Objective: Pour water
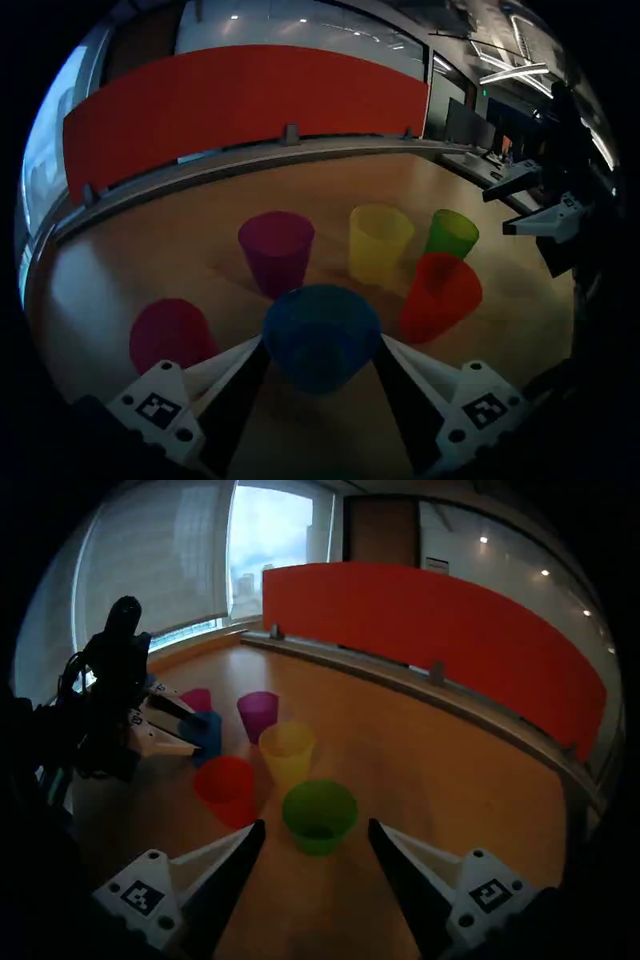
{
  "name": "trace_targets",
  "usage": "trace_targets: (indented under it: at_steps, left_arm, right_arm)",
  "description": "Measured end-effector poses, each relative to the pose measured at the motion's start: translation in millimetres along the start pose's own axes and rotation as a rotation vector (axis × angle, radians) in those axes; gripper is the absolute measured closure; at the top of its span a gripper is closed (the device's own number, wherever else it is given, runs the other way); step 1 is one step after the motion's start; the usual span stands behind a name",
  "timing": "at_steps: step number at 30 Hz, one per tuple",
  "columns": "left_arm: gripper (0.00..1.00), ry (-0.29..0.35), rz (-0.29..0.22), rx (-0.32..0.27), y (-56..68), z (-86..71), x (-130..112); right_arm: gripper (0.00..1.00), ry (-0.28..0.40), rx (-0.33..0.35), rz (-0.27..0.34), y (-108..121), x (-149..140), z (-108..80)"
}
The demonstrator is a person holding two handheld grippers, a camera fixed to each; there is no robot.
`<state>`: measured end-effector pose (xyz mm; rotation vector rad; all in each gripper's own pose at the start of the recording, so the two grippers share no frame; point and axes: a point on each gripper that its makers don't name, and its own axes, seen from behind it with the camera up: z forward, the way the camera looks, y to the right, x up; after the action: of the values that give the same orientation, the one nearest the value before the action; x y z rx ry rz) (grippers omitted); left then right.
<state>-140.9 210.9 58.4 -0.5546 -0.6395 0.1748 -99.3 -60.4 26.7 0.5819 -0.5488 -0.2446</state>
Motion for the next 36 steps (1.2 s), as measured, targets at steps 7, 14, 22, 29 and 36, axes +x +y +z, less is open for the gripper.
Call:
trace_targets:
  at_steps: [7, 14, 22, 29, 36]
  left_arm:
    - [0.14, 0.022, 0.026, -0.002, 0.5, -12.8, 9.5]
    - [0.15, 0.039, 0.045, -0.005, 1.3, -24.7, 16.4]
    - [0.14, 0.042, 0.052, -0.001, -0.2, -32.3, 15.0]
    - [0.14, 0.042, 0.05, 0.008, -3.1, -37.1, 12.5]
    - [0.14, 0.037, 0.05, 0.013, -5.7, -39.6, 8.8]
  right_arm:
    - [0.0, -0.018, 0.001, -0.003, -1.5, -6.3, 6.5]
    - [0.0, -0.045, -0.012, -0.006, 1.3, -19.4, 17.0]
    - [0.0, -0.061, -0.021, -0.007, 5.6, -28.7, 36.2]
    - [0.0, -0.06, -0.028, 0.006, 9.0, -31.3, 53.3]
    - [0.0, -0.054, -0.019, 0.015, 8.0, -31.3, 66.2]
